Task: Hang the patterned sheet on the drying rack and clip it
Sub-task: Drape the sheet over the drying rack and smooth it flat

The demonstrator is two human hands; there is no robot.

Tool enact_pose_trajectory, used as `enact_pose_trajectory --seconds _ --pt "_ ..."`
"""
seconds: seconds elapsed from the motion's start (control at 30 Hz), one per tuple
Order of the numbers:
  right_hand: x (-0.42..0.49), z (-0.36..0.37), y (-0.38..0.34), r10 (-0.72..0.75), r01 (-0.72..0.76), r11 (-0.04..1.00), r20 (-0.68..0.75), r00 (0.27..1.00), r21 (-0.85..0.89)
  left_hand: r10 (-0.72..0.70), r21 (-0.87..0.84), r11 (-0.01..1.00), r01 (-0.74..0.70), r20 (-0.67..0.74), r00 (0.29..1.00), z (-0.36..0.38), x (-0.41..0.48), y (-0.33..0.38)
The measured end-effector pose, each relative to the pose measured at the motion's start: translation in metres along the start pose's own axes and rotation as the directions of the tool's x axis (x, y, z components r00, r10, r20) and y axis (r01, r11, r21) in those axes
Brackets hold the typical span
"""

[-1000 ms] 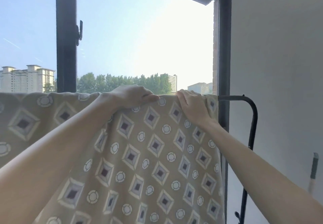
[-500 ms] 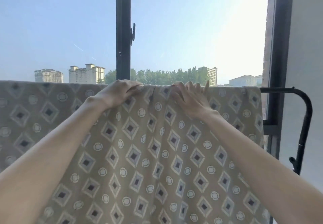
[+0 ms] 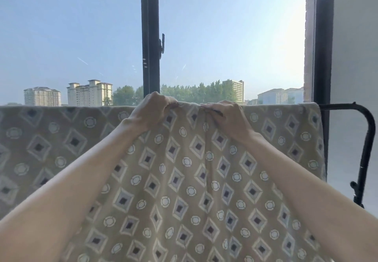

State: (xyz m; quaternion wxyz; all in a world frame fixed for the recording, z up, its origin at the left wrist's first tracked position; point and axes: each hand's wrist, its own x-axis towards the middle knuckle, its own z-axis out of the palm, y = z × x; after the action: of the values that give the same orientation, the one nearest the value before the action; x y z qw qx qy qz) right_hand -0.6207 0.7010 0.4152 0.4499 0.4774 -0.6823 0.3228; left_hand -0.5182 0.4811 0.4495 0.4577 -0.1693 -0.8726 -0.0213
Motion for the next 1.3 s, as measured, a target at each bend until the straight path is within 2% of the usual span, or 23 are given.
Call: enact_pose_trajectory --seconds 0.13,0.3,0.4,0.67,0.77,0.83,0.9,0.97,1.1,1.2,1.3 --pt "0.011 -0.016 0.001 0.102 -0.103 0.994 -0.013 0.995 -0.031 -0.05 -0.022 0.998 0.051 0.058 0.997 -0.009 0.022 -0.008" --pt "0.037 -0.029 0.011 0.167 -0.165 0.98 0.006 0.986 -0.114 -0.137 -0.018 0.989 0.145 0.231 0.963 -0.006 0.06 -0.021" --pt "0.052 -0.028 0.018 0.233 -0.224 0.965 0.054 0.971 -0.134 -0.161 0.001 0.985 0.172 0.359 0.919 -0.003 0.079 -0.028" --pt "0.064 -0.01 0.035 0.347 -0.338 0.938 0.194 0.918 -0.081 -0.147 0.024 0.986 0.163 0.579 0.802 0.034 0.084 -0.053" --pt "0.067 -0.008 0.04 0.338 -0.325 0.94 0.159 0.928 -0.103 -0.141 -0.011 0.985 0.172 0.52 0.842 0.034 0.083 -0.052" --pt "0.068 -0.005 0.043 0.33 -0.314 0.94 0.125 0.936 -0.13 -0.091 -0.077 0.988 0.131 0.39 0.916 0.031 0.081 -0.045" --pt "0.07 -0.004 0.044 0.339 -0.315 0.927 0.09 0.937 -0.205 0.0 -0.109 0.994 0.028 0.244 0.97 0.026 0.078 -0.039" --pt "0.069 -0.003 0.043 0.336 -0.307 0.912 0.067 0.939 -0.27 0.038 -0.148 0.989 -0.01 0.186 0.982 0.023 0.073 -0.036" --pt "0.071 0.0 0.037 0.339 -0.311 0.911 0.062 0.939 -0.271 0.02 -0.176 0.984 0.012 0.183 0.983 0.015 0.063 -0.022" --pt "0.071 0.001 0.034 0.37 -0.338 0.903 0.079 0.926 -0.265 0.014 -0.089 0.996 0.002 0.184 0.983 0.014 0.048 -0.004" --pt "0.069 -0.001 0.03 0.376 -0.344 0.908 0.1 0.921 -0.238 0.046 0.226 0.969 -0.101 0.239 0.97 0.023 0.03 0.015"
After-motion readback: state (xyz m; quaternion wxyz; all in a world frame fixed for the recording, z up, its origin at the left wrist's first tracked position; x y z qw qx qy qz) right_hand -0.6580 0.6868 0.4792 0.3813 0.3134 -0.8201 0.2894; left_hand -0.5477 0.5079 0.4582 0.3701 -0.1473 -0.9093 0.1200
